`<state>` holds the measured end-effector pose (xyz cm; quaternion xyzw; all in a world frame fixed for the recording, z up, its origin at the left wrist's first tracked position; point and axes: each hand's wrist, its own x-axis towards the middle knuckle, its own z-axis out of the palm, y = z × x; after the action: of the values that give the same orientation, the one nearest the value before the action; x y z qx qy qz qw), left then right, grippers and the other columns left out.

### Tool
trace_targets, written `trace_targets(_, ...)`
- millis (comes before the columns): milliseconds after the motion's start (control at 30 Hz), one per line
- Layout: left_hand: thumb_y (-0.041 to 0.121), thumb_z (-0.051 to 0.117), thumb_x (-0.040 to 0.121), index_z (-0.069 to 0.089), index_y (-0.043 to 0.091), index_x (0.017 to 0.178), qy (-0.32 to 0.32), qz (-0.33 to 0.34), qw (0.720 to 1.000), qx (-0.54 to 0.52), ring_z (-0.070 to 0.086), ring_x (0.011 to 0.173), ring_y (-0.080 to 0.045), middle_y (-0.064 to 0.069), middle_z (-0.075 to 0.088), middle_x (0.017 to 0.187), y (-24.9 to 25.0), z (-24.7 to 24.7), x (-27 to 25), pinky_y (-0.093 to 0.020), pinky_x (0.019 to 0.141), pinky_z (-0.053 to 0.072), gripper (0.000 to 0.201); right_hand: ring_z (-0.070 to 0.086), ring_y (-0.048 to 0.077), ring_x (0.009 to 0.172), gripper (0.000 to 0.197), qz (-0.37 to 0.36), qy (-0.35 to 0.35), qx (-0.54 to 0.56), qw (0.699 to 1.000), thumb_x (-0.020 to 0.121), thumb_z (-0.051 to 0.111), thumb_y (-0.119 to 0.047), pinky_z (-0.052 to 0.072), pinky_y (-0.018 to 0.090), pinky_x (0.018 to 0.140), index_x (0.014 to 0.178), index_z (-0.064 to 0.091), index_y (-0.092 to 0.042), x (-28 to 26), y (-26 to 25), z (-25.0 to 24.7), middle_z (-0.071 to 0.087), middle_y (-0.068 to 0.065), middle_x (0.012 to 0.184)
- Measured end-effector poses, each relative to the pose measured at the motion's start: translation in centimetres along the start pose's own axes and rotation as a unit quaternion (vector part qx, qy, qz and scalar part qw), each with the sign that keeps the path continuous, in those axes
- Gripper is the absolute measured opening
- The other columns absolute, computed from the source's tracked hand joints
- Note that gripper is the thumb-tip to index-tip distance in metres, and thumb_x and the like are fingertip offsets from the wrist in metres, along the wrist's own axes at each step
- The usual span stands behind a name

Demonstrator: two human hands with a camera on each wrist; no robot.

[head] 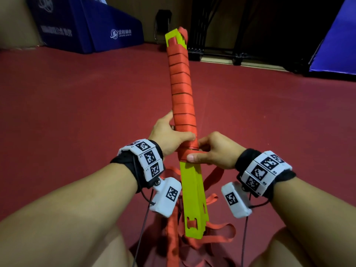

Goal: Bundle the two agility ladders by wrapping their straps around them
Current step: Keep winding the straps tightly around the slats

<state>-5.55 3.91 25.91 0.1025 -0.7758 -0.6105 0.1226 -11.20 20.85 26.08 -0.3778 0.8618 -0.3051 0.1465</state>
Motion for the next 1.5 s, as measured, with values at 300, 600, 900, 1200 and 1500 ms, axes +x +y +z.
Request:
trace_targets(300, 0.011, 0.078, 0.063, 0.042, 0.016, 0.148, 0.007, -0.064, 0.994, -0.087, 0.068, 0.074, -0.017, -0.010, 0.073, 0.110, 0.4, -0.5, 0.4, -0.026, 0.055, 0.050, 0.092, 0.047, 0.009, 0.051, 0.026, -0.016, -0.089, 0.051, 0.995, 0.099, 0.062, -0.026, 0.038, 0.022, 0.054, 0.077, 0.073, -0.018, -1.0, -0.4, -1.3, 0.065, -0.003, 0.058)
trace_targets(600, -0.009, 0.061, 0.084, 0.060, 0.015, 0.110, -0.042, -0.078, 0.977, -0.194, 0.068, 0.085, -0.027, -0.020, 0.072, 0.109, 1.1, -0.9, 0.0, -0.036, 0.075, 0.054, 0.036, 0.043, 0.012, 0.056, 0.023, -0.007, -0.058, 0.131, 0.990, 0.092, 0.067, -0.031, 0.035, 0.025, 0.057, 0.075, 0.064, -0.016, -0.9, 0.8, -0.9, 0.053, -0.004, 0.058)
trace_targets(900, -0.003, 0.031, 0.085, 0.054, -0.009, 0.123, -0.056, -0.117, 0.927, -0.352, 0.069, 0.106, -0.035, -0.026, 0.064, 0.132, 2.1, -0.2, -0.8, -0.047, 0.092, 0.055, 0.045, 0.039, 0.008, 0.046, 0.017, -0.009, -0.111, 0.305, 0.946, 0.094, 0.066, -0.024, 0.032, 0.017, 0.046, 0.087, 0.066, -0.008, -0.8, -0.4, 0.4, 0.049, -0.005, 0.058)
trace_targets(1200, 0.030, 0.089, 0.073, 0.053, 0.009, 0.123, -0.004, -0.027, 0.991, -0.129, 0.066, 0.081, -0.018, -0.008, 0.066, 0.099, 0.6, 0.5, 0.2, -0.034, 0.068, 0.059, 0.065, 0.070, 0.017, 0.078, 0.027, -0.012, 0.028, 0.195, 0.980, 0.083, 0.081, -0.027, 0.058, 0.034, 0.076, 0.098, 0.070, -0.008, -0.4, -0.2, 0.8, 0.076, 0.008, 0.089)
trace_targets(1500, 0.090, 0.069, 0.032, 0.063, 0.017, 0.103, 0.087, -0.055, 0.979, 0.176, 0.072, 0.083, -0.029, -0.003, 0.072, 0.091, -0.2, 0.3, 0.5, -0.047, 0.070, 0.062, 0.102, 0.053, -0.004, 0.065, 0.033, -0.019, 0.122, -0.048, 0.991, 0.076, 0.083, -0.047, 0.038, 0.021, 0.061, 0.079, 0.055, -0.030, 0.0, -1.2, 2.0, 0.060, -0.017, 0.072)
